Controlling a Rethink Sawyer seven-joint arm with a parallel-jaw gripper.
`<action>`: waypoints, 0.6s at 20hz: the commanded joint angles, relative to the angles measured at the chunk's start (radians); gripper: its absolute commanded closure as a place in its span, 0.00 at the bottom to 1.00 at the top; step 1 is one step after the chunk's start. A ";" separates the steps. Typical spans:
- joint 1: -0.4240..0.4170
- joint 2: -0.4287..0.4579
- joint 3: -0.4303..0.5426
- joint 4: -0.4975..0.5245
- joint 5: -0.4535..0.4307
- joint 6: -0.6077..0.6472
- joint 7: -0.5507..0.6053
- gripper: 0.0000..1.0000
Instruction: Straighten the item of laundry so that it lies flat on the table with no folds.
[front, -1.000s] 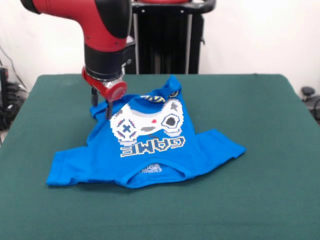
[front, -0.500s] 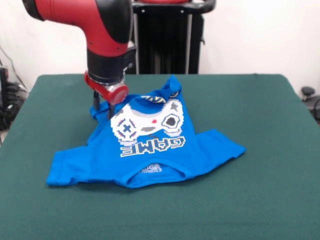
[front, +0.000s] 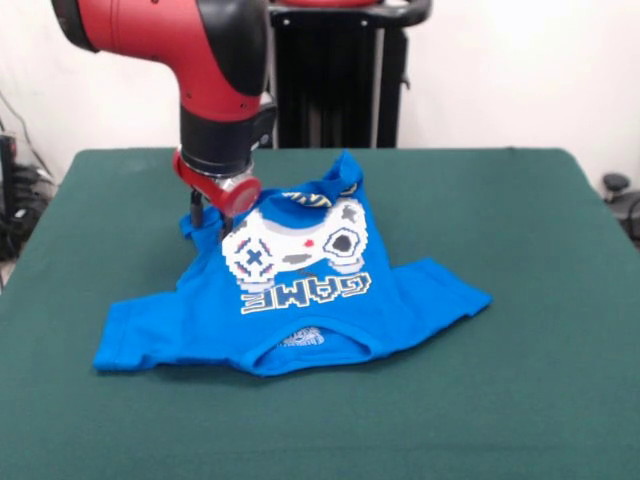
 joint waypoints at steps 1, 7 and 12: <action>0.018 0.110 0.025 0.032 -0.029 0.013 -0.005 0.00; 0.012 0.096 0.034 0.026 -0.018 0.064 -0.028 0.00; -0.007 0.058 0.064 0.074 0.015 0.125 -0.047 0.00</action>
